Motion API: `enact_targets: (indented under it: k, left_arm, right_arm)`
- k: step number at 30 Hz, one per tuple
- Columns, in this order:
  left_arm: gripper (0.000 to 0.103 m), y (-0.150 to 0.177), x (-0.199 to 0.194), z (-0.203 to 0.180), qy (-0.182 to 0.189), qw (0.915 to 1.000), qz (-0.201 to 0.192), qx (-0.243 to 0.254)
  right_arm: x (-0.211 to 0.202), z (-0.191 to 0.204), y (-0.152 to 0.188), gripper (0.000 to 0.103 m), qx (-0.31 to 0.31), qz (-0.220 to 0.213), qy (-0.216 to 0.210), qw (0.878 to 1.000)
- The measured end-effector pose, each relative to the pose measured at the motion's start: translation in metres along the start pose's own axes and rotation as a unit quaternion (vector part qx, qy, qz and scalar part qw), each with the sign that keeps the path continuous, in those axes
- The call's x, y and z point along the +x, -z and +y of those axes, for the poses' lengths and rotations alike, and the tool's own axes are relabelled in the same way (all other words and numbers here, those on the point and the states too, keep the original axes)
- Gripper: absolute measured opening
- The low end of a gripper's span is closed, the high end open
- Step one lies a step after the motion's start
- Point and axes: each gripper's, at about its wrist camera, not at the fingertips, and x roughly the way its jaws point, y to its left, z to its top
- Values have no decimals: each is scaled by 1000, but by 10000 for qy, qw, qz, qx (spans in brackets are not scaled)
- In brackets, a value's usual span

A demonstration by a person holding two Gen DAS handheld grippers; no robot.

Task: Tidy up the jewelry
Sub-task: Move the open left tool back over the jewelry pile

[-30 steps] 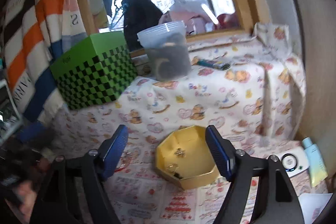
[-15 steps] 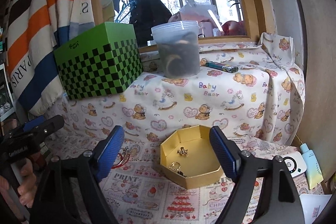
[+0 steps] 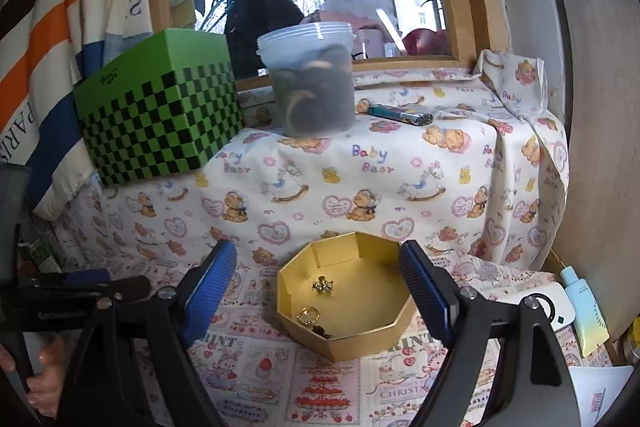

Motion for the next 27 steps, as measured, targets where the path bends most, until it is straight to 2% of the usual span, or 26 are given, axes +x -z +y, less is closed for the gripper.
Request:
enact_targets:
  k: [3,6,9,15,18,21,26,27]
  left_arm:
    - [74,-1,18,-6,-544,9984,182,-30]
    - [70,-2,38,-10,-500,9978,441,28]
    - [69,-7,53,-12,-461,9973,573,-38]
    - [69,-11,68,-17,-519,9964,660,-56]
    - [59,-9,75,-16,-624,9958,675,-38]
    - [59,-13,78,-13,-646,9956,666,-155]
    - [60,-16,82,-14,-720,9949,705,-101]
    - [66,-18,84,-19,-761,9943,744,-15]
  right_arm:
    - [0,-1,-1,82,-33,-51,89,9999]
    - [3,-1,-2,82,-153,-111,283,9994]
    - [6,-5,-2,82,-12,-15,176,9998]
    - [2,-6,-3,82,-57,-113,249,9996]
    - [1,-7,-4,82,5,-98,224,9997]
    - [0,-5,-3,82,-78,-151,359,9992]
    - [1,-5,-3,82,-47,-107,255,9996]
    - [1,-4,-3,82,-71,-114,269,9995]
